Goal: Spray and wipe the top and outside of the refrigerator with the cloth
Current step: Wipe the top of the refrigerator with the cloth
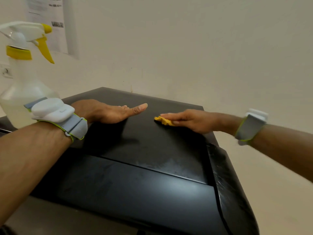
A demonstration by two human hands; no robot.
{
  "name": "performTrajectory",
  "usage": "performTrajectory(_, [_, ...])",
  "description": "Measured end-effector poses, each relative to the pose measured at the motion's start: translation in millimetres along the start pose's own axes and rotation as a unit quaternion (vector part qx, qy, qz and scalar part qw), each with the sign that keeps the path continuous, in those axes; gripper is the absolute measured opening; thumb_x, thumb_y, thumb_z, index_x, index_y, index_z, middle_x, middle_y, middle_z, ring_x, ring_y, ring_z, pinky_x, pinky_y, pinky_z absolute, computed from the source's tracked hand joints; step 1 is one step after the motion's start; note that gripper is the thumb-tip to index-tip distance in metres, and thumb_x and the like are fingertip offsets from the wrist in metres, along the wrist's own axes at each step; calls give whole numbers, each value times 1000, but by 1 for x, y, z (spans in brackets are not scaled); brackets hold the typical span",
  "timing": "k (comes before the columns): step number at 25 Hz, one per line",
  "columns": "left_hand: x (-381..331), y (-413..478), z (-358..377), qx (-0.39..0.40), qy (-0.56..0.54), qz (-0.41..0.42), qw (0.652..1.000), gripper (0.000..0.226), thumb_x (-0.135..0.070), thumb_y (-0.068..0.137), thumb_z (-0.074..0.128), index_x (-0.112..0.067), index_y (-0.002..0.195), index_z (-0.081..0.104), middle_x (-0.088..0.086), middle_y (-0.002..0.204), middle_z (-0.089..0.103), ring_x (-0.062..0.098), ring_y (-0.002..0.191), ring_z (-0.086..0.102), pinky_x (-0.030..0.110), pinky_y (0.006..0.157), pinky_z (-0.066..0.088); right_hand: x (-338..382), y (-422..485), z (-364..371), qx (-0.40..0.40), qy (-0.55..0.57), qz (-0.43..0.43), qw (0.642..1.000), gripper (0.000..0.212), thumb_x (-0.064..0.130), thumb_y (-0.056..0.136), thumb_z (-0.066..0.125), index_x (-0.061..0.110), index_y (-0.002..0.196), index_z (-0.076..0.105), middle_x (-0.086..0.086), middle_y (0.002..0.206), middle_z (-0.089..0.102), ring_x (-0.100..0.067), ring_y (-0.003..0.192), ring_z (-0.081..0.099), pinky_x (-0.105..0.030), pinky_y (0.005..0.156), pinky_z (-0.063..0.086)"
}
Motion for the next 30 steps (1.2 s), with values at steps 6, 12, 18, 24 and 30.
performTrajectory(6, [-1, 0, 0, -9, -9, 18, 1000, 123, -104, 46, 10, -43, 153, 2, -16, 164, -2, 9, 151, -3, 47, 124, -3, 42, -21, 26, 36, 68, -108, 991, 45, 10, 104, 41, 11, 149, 38, 1, 160, 29, -9, 150, 17, -21, 122, 12])
performTrajectory(12, [-3, -3, 2, -12, -18, -7, 1000, 109, -97, 64, 10, -37, 155, 5, -17, 163, 1, 10, 151, -1, 46, 124, -3, 15, -31, -4, -82, -254, 18, 964, 35, 32, 102, 47, 33, 135, 57, -2, 119, 48, -21, 110, 50, -26, 93, 36])
performTrajectory(18, [-3, -3, 2, -20, -17, -9, 1000, 113, -98, 63, 10, -34, 156, 7, -14, 164, 5, 12, 152, 4, 46, 124, 1, 72, 10, 9, -80, -51, -73, 993, 32, 21, 100, 54, 14, 130, 64, 0, 105, 60, -10, 90, 57, -19, 85, 43])
performTrajectory(24, [-1, -3, 0, -26, -15, -9, 1000, 114, -99, 61, 10, -36, 155, 6, -16, 164, 3, 10, 151, 1, 46, 124, -1, 71, -44, -10, 84, -119, -131, 981, 38, 22, 98, 59, 23, 136, 56, 8, 98, 53, -12, 86, 53, -23, 79, 45])
performTrajectory(30, [-2, -4, 0, -19, -7, -9, 1000, 113, -99, 61, 9, -37, 155, 2, -15, 164, -1, 10, 151, -2, 48, 123, -2, 118, -21, 26, -27, -129, -185, 974, 35, 20, 100, 51, 13, 134, 57, -5, 104, 50, -16, 93, 52, -28, 85, 43])
Point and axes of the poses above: each hand's wrist, its own y-axis towards the middle knuckle, its own z-axis out of the palm, x = y × z, the point moved 3 cm from there along y, towards the middle knuckle
